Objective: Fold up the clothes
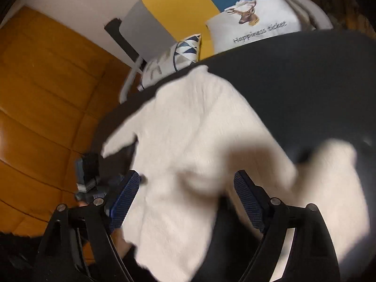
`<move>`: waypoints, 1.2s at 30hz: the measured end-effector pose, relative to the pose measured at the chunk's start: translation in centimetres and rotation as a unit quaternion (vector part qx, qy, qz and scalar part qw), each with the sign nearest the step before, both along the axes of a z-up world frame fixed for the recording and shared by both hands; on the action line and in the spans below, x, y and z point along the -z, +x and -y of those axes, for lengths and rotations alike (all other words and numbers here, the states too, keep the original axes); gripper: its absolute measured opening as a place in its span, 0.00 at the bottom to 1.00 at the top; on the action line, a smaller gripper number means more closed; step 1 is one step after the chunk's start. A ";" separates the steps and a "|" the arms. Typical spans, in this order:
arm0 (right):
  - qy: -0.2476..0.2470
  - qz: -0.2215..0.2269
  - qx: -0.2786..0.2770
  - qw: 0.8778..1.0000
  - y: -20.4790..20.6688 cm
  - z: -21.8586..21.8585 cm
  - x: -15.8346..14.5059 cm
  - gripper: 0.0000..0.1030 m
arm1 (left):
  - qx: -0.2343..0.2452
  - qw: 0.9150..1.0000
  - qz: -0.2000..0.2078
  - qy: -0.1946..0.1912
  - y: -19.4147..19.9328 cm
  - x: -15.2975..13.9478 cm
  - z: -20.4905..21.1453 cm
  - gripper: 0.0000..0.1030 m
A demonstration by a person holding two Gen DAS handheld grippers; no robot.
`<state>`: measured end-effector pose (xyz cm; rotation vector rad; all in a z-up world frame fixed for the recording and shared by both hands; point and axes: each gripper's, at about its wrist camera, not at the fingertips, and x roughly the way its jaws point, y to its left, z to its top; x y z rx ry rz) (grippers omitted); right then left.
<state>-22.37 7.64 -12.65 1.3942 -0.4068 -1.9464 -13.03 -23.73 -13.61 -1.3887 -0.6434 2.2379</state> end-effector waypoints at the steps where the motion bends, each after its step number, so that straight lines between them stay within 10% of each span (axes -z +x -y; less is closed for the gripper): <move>1: 0.017 0.004 -0.002 1.000 -1.0 0.7 0.9 0.83 | 0.002 1.000 -0.002 0.008 -1.5 -0.8 0.0 0.20; 8: 0.106 0.017 -0.036 0.994 -4.5 2.6 7.1 0.83 | 0.027 0.999 0.016 0.030 -13.6 -5.0 -2.7 0.25; 15: 0.081 -0.009 -0.071 0.994 -4.6 1.6 10.1 0.96 | 0.022 0.984 0.173 0.029 -25.2 -1.7 -6.5 0.28; 27: 0.015 -0.069 -0.099 0.993 -2.8 1.0 10.9 1.00 | 0.061 0.951 0.290 -0.092 -28.8 1.9 -13.2 0.29; 31: 0.062 -0.109 -0.119 0.985 -1.7 2.5 10.4 1.00 | 0.072 0.935 0.317 -0.142 -29.3 4.0 -14.8 0.29; 36: 0.131 -0.163 -0.150 0.966 0.1 3.9 10.3 1.00 | 0.098 0.938 0.270 -0.192 -28.4 3.5 -16.1 0.18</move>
